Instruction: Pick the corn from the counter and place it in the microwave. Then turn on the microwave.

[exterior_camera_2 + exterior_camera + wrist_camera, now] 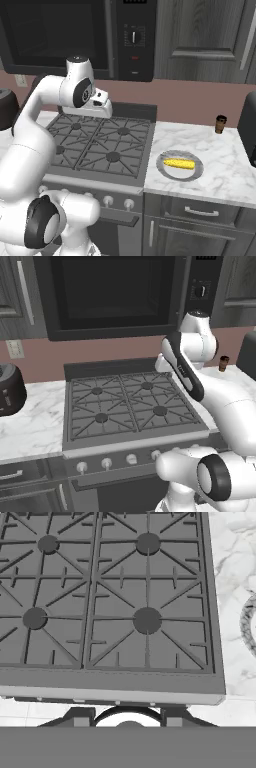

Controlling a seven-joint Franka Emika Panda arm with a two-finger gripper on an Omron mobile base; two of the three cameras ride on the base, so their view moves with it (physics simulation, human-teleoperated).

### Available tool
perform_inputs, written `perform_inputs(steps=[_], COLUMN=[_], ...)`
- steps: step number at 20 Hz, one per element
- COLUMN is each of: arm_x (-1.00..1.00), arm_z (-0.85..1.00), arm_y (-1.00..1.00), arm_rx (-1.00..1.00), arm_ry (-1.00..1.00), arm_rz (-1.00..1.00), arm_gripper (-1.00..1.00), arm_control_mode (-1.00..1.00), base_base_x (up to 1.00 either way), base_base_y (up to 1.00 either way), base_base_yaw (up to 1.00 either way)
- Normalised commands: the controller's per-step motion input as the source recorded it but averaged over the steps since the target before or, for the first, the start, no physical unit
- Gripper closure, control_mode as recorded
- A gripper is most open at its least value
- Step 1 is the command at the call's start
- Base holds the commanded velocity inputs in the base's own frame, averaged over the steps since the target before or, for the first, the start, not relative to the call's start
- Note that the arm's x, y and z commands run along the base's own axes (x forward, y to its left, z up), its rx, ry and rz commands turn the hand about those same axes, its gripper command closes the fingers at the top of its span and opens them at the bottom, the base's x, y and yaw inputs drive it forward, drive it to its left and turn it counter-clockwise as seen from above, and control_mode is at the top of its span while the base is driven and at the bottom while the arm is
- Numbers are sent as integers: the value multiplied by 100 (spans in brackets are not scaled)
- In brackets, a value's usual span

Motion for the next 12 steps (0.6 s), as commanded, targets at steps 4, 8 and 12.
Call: perform_inputs(steps=[4,8,12], arm_x=[-5,-11,-24], arm_z=[0,16,43], arm_y=[0,0,0], arm_rx=[0,0,0], arm_ry=[-5,-19,-39], arm_rz=[0,0,3], arm_gripper=[-100,-100,-100], arm_control_mode=[-100,-100,-100], base_base_x=[0,0,0], base_base_y=[0,0,0], base_base_yaw=[0,0,0])
